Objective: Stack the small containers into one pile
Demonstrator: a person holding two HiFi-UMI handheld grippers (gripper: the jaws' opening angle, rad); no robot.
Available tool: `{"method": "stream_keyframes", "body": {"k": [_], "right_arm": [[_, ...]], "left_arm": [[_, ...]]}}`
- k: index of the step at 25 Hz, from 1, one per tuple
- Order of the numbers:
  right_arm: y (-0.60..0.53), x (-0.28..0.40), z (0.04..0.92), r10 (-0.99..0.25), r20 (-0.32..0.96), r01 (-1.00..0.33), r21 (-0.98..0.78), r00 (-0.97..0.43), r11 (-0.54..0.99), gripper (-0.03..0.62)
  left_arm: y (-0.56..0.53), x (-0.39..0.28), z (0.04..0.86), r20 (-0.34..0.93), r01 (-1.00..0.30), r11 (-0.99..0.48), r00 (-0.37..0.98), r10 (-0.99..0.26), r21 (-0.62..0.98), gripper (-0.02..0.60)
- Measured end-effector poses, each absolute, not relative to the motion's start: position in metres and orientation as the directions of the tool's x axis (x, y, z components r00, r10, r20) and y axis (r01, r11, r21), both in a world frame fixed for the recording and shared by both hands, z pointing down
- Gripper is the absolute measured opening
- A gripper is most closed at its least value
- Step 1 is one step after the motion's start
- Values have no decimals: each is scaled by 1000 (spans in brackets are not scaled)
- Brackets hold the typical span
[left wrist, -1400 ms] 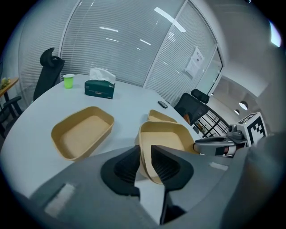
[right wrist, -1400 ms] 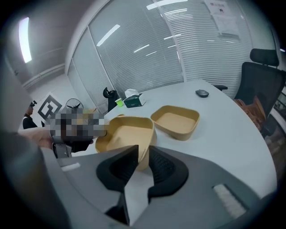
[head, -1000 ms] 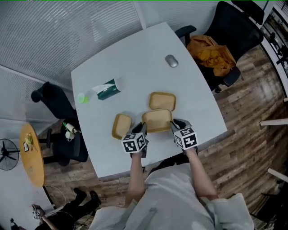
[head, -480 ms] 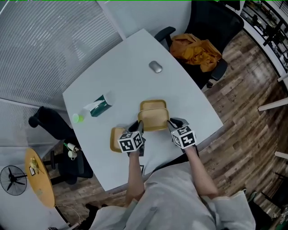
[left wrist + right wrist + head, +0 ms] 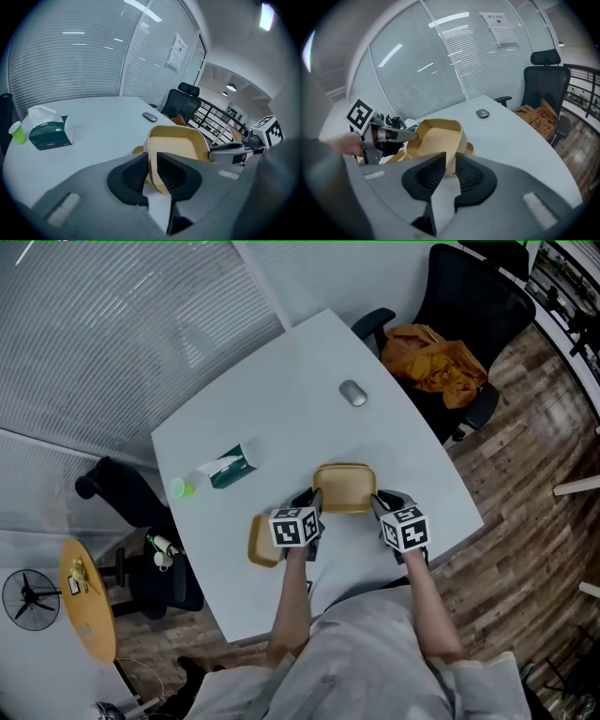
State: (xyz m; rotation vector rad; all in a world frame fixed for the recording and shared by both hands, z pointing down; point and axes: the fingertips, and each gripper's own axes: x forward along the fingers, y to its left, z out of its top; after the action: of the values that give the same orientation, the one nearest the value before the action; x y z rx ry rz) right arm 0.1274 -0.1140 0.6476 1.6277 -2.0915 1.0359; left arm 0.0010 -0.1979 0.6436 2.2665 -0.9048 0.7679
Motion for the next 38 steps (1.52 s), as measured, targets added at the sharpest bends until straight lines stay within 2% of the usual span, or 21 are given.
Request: {"method": "stream_keyframes", "body": {"k": [7, 23, 38], "right_arm": [[-136, 119, 660, -682, 633, -901, -424, -366, 89, 64], [-144, 120, 682, -617, 698, -901, -433, -362, 39, 67], [-142, 128, 704, -598, 714, -858, -506, -363, -83, 67]], "left_arm": [[-224, -4, 659, 715, -731, -611, 598, -362, 302, 63], [-228, 4, 695, 740, -696, -611, 624, -253, 377, 64], [-227, 10, 717, 759, -694, -593, 620, -201, 409, 89]]}}
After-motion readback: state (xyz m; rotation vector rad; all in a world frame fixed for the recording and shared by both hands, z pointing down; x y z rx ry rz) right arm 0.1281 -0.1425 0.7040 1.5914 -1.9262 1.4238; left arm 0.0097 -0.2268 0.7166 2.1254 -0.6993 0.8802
